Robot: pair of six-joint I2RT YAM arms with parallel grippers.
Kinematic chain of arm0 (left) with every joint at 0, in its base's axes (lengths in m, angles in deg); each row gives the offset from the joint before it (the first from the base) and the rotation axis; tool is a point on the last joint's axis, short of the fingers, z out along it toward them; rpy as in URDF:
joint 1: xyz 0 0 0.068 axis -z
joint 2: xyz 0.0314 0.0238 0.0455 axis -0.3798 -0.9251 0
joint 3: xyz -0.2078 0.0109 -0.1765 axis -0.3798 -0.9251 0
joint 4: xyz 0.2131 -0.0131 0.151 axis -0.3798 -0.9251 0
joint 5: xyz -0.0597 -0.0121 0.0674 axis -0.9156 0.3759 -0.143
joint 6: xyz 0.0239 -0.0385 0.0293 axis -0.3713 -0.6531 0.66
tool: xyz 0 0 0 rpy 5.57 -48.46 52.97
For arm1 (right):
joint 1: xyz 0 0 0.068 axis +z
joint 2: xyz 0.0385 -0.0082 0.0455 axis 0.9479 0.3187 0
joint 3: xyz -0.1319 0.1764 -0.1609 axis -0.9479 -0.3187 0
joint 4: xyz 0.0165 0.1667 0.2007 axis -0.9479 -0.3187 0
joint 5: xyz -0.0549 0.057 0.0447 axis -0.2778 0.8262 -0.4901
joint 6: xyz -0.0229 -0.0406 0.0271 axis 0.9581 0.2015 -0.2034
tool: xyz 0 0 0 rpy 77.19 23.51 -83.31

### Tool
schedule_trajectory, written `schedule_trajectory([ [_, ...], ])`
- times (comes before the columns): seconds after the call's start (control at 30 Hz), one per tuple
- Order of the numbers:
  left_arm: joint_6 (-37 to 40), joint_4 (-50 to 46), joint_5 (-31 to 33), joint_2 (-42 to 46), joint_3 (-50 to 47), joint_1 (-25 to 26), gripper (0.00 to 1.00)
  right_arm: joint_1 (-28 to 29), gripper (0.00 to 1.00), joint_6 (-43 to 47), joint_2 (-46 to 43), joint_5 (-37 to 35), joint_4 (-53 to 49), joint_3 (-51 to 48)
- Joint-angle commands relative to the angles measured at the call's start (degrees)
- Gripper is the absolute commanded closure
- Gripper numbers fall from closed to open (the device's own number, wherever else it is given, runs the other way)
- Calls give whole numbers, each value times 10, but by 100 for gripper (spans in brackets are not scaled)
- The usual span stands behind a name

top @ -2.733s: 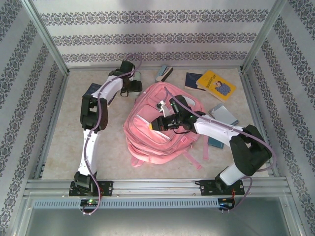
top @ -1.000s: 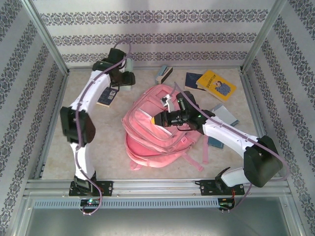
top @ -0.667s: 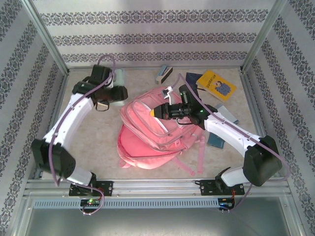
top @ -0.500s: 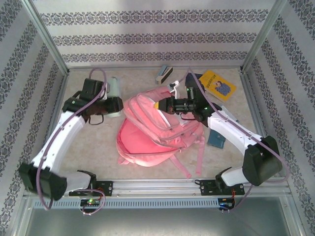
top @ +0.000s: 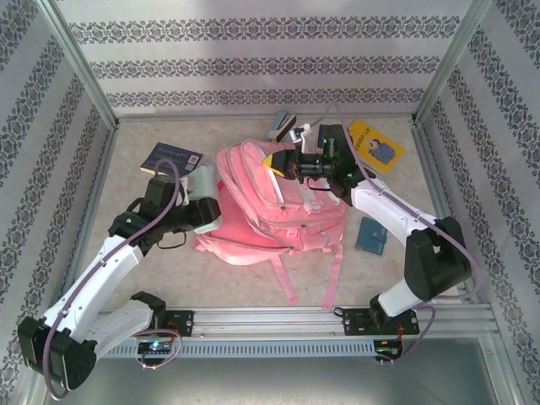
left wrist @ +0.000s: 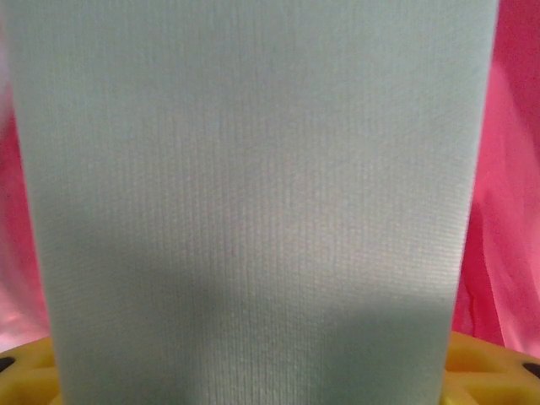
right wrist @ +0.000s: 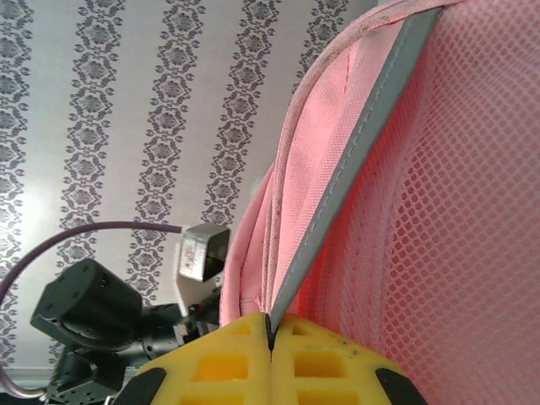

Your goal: Pack the student bag

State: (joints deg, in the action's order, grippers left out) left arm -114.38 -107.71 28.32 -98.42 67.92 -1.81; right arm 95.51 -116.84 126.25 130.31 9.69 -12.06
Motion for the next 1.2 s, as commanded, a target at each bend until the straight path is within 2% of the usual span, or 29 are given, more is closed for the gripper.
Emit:
schedule_trajectory([
  [0.0, -36, 113, 4, -26, -7, 19, 41, -1, 100, -67, -4, 48, 144, 33],
  [0.13, -66, 210, -6, -67, -27, 27, 42, -1, 100, -86, -1, 52, 166, 35],
  [0.27, -105, 327, -13, -123, -47, 57, 43, 1, 100, -104, 4, 57, 191, 40],
  [0.63, -222, 589, -2, -262, -80, 98, 43, 3, 100, -188, 34, 60, 289, 61],
  [0.8, -233, 604, 0, -323, -45, 129, 37, 6, 100, -203, 46, 61, 306, 71],
  [0.83, -234, 601, 1, -331, -39, 134, 32, 7, 100, -205, 48, 60, 308, 71],
  [0.93, -227, 573, 9, -342, -21, 144, 10, 8, 100, -205, 49, 61, 311, 69],
  [1.0, -215, 550, 19, -337, -12, 149, 2, 9, 100, -203, 46, 62, 311, 65],
  [1.17, -199, 520, 32, -319, -6, 151, 0, 8, 100, -200, 40, 65, 311, 60],
])
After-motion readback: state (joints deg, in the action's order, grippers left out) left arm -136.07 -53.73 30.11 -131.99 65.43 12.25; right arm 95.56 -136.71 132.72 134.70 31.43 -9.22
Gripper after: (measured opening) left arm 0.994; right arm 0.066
